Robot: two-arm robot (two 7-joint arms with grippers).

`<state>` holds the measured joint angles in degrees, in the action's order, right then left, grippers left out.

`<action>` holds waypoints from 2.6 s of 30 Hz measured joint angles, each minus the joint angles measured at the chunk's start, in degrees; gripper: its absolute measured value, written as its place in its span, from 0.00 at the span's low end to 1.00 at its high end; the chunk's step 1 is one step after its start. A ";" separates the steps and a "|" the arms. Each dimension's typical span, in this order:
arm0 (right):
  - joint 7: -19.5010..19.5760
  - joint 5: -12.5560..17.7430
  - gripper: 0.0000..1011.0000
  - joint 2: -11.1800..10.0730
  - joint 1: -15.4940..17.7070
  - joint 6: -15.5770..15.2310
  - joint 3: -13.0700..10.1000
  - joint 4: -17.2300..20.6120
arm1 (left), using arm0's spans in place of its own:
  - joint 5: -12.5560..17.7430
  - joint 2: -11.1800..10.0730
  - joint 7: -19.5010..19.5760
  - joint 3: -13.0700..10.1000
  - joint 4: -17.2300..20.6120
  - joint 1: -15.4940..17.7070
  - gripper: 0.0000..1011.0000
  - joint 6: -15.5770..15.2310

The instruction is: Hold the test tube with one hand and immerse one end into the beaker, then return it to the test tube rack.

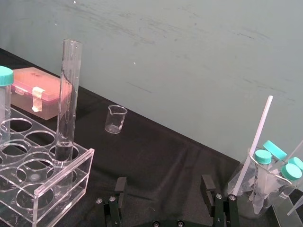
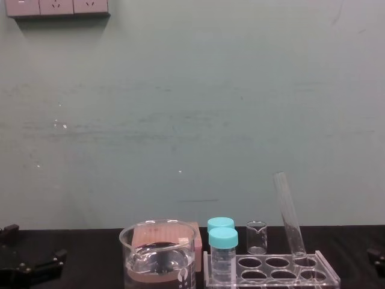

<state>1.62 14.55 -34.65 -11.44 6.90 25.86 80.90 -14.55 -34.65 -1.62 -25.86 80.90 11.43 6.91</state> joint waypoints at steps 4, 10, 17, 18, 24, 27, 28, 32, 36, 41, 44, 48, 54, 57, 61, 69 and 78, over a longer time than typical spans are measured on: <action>0.00 0.00 0.99 0.00 0.00 0.00 0.00 0.00 | 0.00 0.00 0.00 0.00 0.00 0.00 0.99 0.00; 0.00 0.00 0.99 0.00 0.00 0.00 0.00 0.00 | 0.00 0.00 0.00 0.00 0.00 0.00 0.99 0.00; 0.00 0.00 0.99 0.00 0.00 0.00 0.00 0.00 | 0.00 0.00 0.00 0.00 0.00 0.00 0.99 0.00; 0.00 0.00 0.99 0.00 0.00 0.00 0.00 0.00 | 0.00 0.00 0.00 0.00 0.00 0.00 0.99 0.00; -1.58 0.59 0.99 -0.06 0.03 0.55 -0.63 0.05 | 0.00 0.00 0.00 0.00 0.00 0.00 0.99 0.00; -4.70 3.52 0.99 0.04 0.09 0.70 -2.09 0.35 | 0.00 0.00 0.00 0.00 0.00 0.00 0.99 0.00; -5.40 4.35 0.99 0.09 0.09 0.64 -2.45 0.43 | 0.00 0.00 0.00 0.00 0.00 0.00 0.99 0.00; -9.50 8.75 0.99 0.40 -0.23 -0.44 -4.30 0.72 | 0.00 0.00 0.00 0.00 0.00 0.00 0.99 0.00; -14.95 12.78 0.99 0.68 -1.65 -2.20 -5.42 0.54 | 0.00 0.00 0.00 0.00 0.00 0.00 0.99 0.00; -19.82 14.26 0.99 1.18 -3.67 -3.42 -5.07 -0.11 | 0.00 0.00 0.00 0.00 0.00 0.00 0.99 0.00; -21.95 14.37 0.99 1.63 -4.72 -3.71 -4.56 -0.45 | 0.00 0.00 0.00 0.00 0.00 0.00 0.99 0.00; -25.40 14.07 0.99 2.60 -6.40 -3.79 -3.39 -1.18 | 0.00 0.00 0.00 0.00 0.00 0.00 0.99 0.00; -28.50 12.72 0.99 3.99 -8.32 -3.62 -2.11 -2.51 | 0.00 0.00 0.00 0.00 0.00 0.00 0.99 0.00; -29.55 12.06 0.99 4.70 -9.19 -3.45 -1.77 -3.33 | 0.00 0.00 0.00 0.00 0.00 0.00 0.99 0.00; -30.48 11.28 0.99 5.73 -10.44 -3.23 -1.52 -4.87 | 0.00 0.00 0.00 0.00 0.00 0.00 0.99 0.00; -32.10 9.30 0.99 8.51 -14.02 -3.14 -0.74 -10.07 | 0.00 0.00 0.00 0.00 0.00 0.00 0.99 0.00; -33.96 7.62 0.99 11.12 -17.22 -2.45 -0.17 -14.82 | 0.00 0.00 0.00 0.00 0.00 0.00 0.99 0.00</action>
<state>-32.34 22.17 -23.53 -28.66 4.46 25.69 66.08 -14.55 -34.65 -1.62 -25.86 80.90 11.43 6.91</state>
